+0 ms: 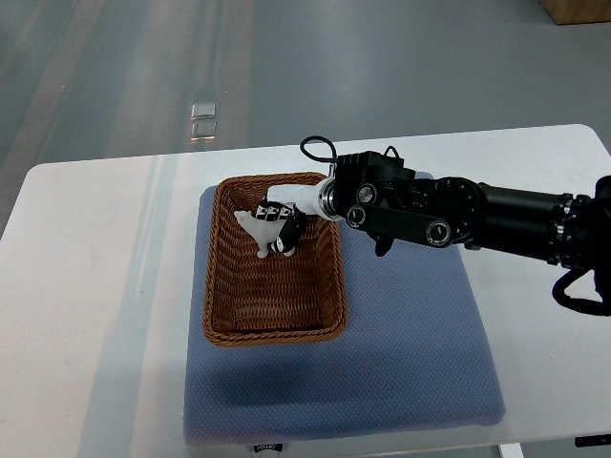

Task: Place white bear in brown basket with right hand
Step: 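Lower the bear into the basket and open the right hand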

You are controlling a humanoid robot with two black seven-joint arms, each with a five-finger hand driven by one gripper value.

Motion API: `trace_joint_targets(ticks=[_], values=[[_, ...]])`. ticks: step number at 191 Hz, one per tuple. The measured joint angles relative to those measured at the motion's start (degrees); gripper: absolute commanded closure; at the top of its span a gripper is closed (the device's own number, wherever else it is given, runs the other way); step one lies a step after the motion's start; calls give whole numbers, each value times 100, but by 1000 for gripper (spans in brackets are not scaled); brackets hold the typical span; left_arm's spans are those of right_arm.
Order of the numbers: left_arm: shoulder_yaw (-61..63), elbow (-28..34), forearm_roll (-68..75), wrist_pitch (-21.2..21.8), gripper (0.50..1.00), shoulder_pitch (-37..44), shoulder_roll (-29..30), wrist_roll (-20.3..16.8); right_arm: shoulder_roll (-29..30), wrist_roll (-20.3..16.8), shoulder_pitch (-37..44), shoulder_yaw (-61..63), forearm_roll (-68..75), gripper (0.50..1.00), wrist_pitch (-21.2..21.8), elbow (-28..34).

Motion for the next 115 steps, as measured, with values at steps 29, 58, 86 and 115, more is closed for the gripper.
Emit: trace_joint_targets(ticks=[29, 58, 86, 115], values=[[0, 1, 0, 0, 500, 0, 0, 0, 0, 0, 12, 5, 24, 681, 6, 2], [0, -6, 0, 0, 500, 0, 0, 0, 0, 0, 39, 19, 46, 671, 9, 8], [7, -15, 0, 0, 500, 0, 0, 0, -4, 0, 63, 46, 68, 660, 9, 10], [9, -20, 4, 0, 500, 0, 0, 0, -227, 0, 71, 377, 75, 660, 15, 12]])
